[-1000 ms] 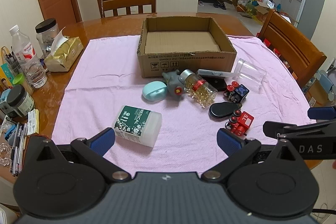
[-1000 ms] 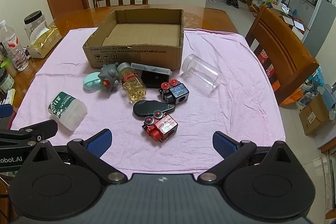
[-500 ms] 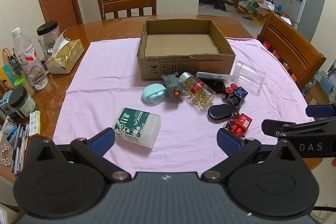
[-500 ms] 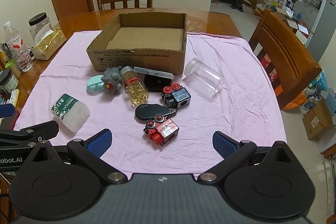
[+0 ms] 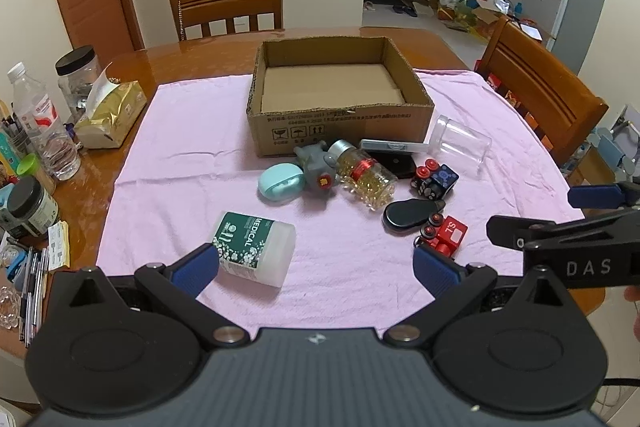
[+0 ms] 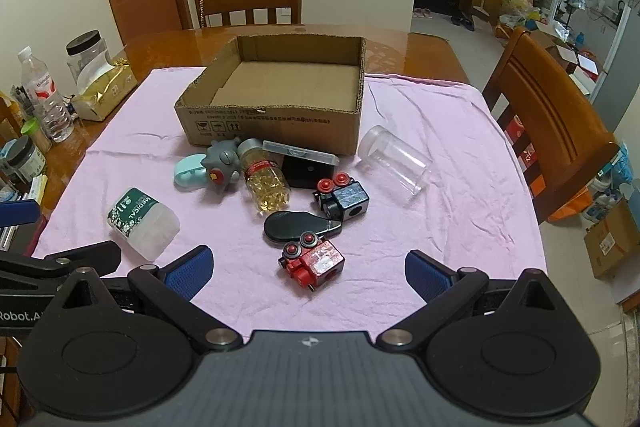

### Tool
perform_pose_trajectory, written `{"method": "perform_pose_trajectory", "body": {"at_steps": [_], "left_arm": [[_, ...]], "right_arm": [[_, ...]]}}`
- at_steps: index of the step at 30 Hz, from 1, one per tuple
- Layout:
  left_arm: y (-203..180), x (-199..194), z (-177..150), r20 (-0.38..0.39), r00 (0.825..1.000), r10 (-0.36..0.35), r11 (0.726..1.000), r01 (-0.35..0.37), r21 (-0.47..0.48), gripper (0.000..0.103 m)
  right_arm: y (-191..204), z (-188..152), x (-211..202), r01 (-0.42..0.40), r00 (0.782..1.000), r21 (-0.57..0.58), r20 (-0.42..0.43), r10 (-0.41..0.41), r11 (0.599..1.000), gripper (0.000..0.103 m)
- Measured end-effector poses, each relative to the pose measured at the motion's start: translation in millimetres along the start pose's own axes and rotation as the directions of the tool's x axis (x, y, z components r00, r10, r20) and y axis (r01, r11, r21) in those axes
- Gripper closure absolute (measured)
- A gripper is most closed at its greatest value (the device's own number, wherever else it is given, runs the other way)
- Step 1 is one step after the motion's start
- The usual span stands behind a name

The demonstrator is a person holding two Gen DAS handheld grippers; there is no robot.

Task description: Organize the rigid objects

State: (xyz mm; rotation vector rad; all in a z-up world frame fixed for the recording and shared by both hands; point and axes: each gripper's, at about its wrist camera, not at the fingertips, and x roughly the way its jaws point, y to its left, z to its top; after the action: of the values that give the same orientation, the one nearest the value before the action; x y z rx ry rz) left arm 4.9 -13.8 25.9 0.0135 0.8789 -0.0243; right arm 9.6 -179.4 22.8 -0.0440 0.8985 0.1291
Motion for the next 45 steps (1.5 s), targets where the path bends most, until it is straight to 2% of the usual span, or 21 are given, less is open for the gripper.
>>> {"method": "perform_pose_trajectory", "body": {"at_steps": [8,17,23,28,31,34,38,41,45], "left_arm": [[10,12,3,-0.008,1.000,-0.029,0.999,0.030,0.046,0.001],[28,39,-1,-0.040,0.998,-0.055,0.993,0.059,0.100,0.001],[44,57,-7,0.000,0.997,-0.082,0.990,0.082,0.114,0.001],[53,78,-18,0.033,0.998,-0.045,0.985,0.039,0.166,0.001],[57,89,-25,0.011,1.000,-0.023,0.982,0.020,0.188,0.001],[65,99,-30,-0.020,0.999,-0.038,0.984,0.041,0.173,0.001],[70,109,-33,-0.043,0.998,-0.037,0.986,0.043,0.162,0.001],[73,116,-33,-0.054,0.998,-0.030,0.985,0.039,0.168,0.001],[77,124,-33,-0.067,0.997,-0.037,0.984,0.048,0.174,0.001]], "right_arm": [[-3,-1,11,-0.019,0.999,0.014,0.027,0.019,1.000,0.000],[-6,-19,47,-0.068,0.998,0.007,0.001,0.068,0.998,0.000],[-5,-32,89,-0.097,0.995,0.008,-0.023,0.097,0.995,0.000],[-8,-33,123,-0.087,0.996,0.007,-0.025,0.088,0.996,0.000],[-9,-27,137,-0.091,0.996,-0.010,-0.022,0.091,0.996,0.000],[-8,-20,149,-0.107,0.994,-0.026,-0.033,0.106,0.994,0.000],[-2,-18,161,-0.133,0.989,-0.042,-0.077,0.130,0.990,0.000],[4,-23,162,-0.156,0.981,-0.038,-0.123,0.150,0.987,0.000],[12,-33,154,-0.184,0.973,-0.020,-0.143,0.179,0.983,0.000]]}}
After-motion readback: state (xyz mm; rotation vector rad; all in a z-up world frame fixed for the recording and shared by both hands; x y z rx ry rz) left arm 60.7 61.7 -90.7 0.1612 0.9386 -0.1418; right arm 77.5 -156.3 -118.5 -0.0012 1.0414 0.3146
